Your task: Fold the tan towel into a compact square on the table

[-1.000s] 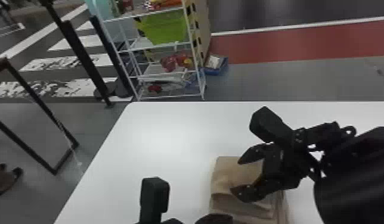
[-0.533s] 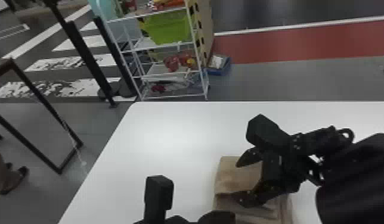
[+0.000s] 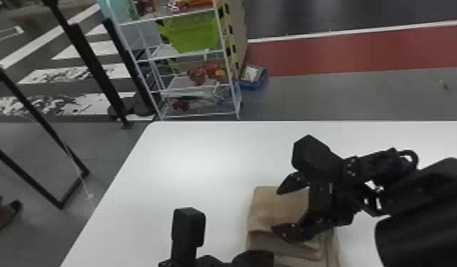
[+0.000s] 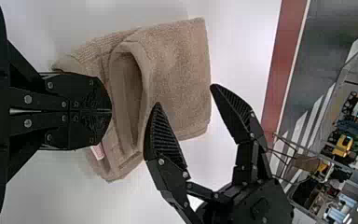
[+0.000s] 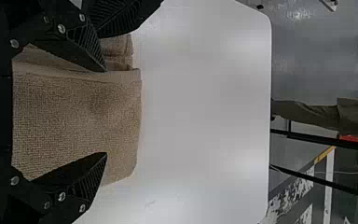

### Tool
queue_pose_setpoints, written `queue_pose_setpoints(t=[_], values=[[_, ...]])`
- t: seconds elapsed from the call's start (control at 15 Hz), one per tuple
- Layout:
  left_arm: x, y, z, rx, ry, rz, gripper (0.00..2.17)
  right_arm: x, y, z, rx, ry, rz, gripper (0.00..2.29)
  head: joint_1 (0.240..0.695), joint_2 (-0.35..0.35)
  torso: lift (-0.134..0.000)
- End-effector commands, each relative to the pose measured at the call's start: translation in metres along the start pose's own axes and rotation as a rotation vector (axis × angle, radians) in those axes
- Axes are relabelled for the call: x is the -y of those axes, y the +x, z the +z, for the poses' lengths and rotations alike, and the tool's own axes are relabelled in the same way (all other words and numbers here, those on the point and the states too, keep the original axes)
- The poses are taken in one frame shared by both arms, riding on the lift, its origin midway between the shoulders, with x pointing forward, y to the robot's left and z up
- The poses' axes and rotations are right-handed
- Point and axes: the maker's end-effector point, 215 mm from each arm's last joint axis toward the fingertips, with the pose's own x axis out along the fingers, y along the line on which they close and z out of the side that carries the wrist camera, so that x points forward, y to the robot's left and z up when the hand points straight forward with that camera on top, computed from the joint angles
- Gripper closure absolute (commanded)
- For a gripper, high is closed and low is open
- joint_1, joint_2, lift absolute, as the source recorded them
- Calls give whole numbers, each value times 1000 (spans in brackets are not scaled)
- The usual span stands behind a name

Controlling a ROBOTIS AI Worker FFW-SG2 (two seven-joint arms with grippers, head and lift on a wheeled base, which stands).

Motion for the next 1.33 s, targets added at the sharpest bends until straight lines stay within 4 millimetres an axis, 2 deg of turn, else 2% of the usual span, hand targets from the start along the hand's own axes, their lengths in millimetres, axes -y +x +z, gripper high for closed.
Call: queue_pose_setpoints(t=[0.0,0.27,0.4,0.6,1.07,1.27], values=[[-3,0,-9,-24,-9,7,1875,-2,0,5,3,-52,11,289,695,286,-123],[-7,1,-14,-34,-13,20,1875,-18,11,5,-11,-126,44,289,695,307,-123],[-6,2,-17,-39,-17,17,1875,-25,14,-2,-36,-143,60,441,695,322,-123],[-5,3,-19,-43,-19,14,1875,-26,16,-9,-69,-149,55,441,695,325,-123],[-1,4,-23,-47,-14,11,1875,-48,31,-26,-144,-119,72,441,695,328,-123],[2,3,-20,-42,-9,6,1875,-44,30,-32,-176,-123,51,529,695,327,-123]])
